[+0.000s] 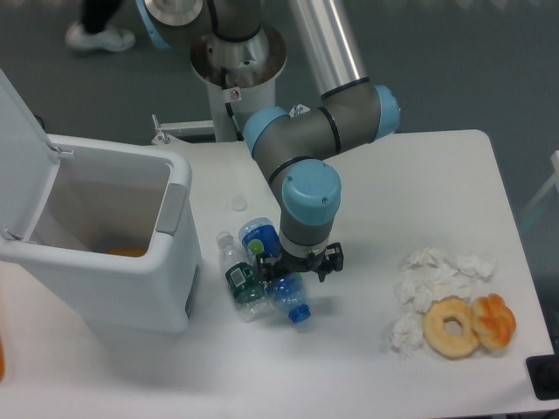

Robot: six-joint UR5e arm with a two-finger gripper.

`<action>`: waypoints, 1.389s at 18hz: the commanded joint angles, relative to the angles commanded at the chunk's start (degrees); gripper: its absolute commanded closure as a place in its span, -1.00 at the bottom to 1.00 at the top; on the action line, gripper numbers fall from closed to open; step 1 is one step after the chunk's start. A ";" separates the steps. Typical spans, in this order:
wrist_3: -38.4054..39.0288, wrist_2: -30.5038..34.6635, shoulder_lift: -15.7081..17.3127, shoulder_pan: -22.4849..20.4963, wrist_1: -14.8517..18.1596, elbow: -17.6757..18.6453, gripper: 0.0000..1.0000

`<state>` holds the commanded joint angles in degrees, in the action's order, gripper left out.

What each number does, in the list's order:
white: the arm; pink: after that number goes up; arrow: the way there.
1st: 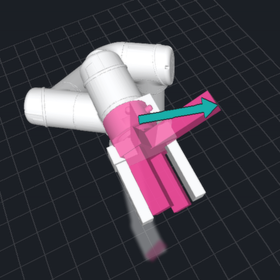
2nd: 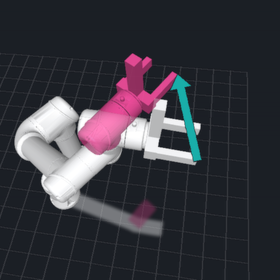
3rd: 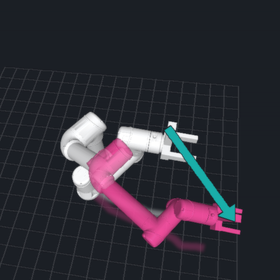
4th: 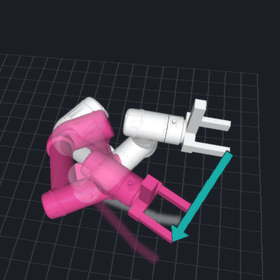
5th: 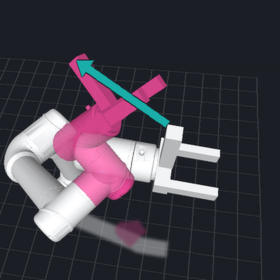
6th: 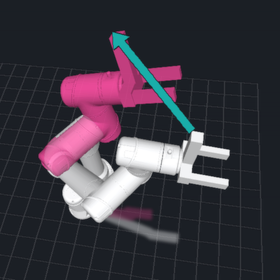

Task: Pick up the plastic bottle
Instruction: 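Lower the gripper around the blue-labelled bottle and close on it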

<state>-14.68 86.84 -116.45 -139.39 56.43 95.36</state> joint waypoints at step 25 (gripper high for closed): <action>0.97 1.23 -2.90 -0.09 0.00 -0.26 -1.00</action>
<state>-13.71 88.07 -119.35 -139.48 56.43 95.10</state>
